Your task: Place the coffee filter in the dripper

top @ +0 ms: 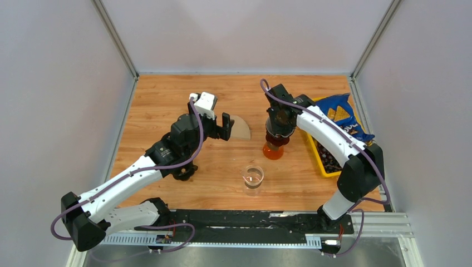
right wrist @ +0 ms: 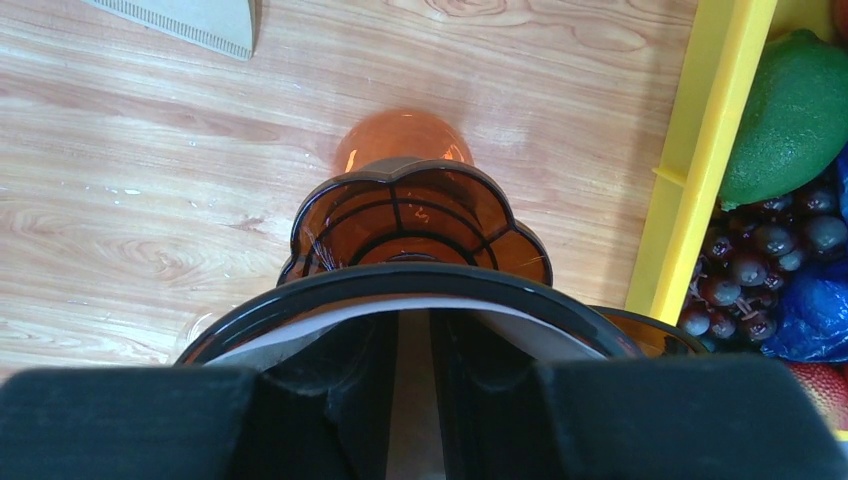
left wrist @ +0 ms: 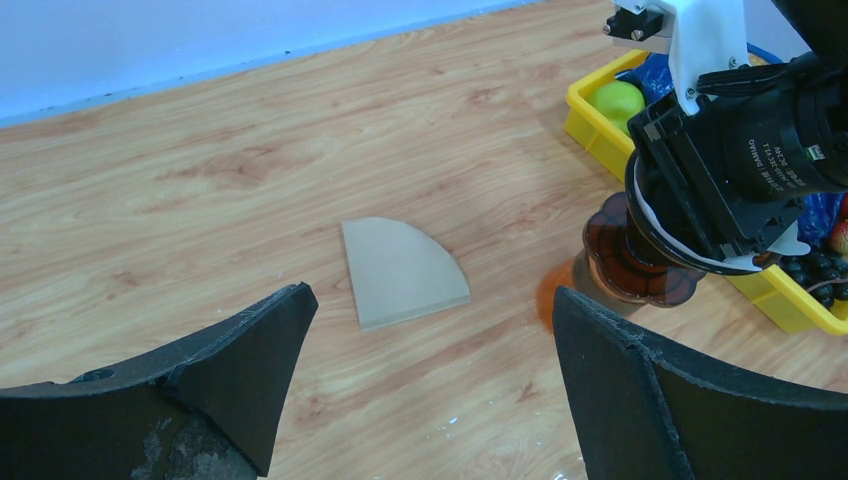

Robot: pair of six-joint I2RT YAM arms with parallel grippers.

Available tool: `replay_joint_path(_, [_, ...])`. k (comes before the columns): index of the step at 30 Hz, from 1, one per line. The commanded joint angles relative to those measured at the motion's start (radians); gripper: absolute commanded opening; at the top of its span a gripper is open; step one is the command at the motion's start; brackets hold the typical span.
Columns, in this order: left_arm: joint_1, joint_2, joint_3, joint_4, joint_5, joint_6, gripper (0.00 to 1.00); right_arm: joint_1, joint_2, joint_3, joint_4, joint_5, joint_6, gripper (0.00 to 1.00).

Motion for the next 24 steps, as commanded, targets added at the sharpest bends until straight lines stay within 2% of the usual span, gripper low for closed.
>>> replay_joint_path(1, [0.002, -0.007, -0.003, 0.016, 0.003, 0.022, 1.0, 0.006, -0.006, -0.035, 0.022, -0.021, -0.019, 0.26])
replay_joint_path(17, [0.002, -0.013, -0.01, 0.015, -0.003, 0.018, 1.0, 0.005, 0.002, -0.094, 0.037, 0.006, -0.015, 0.26])
replay_joint_path(24, [0.002, -0.022, -0.013, 0.015, -0.001, 0.017, 1.0, 0.005, -0.014, -0.059, 0.037, 0.014, -0.008, 0.26])
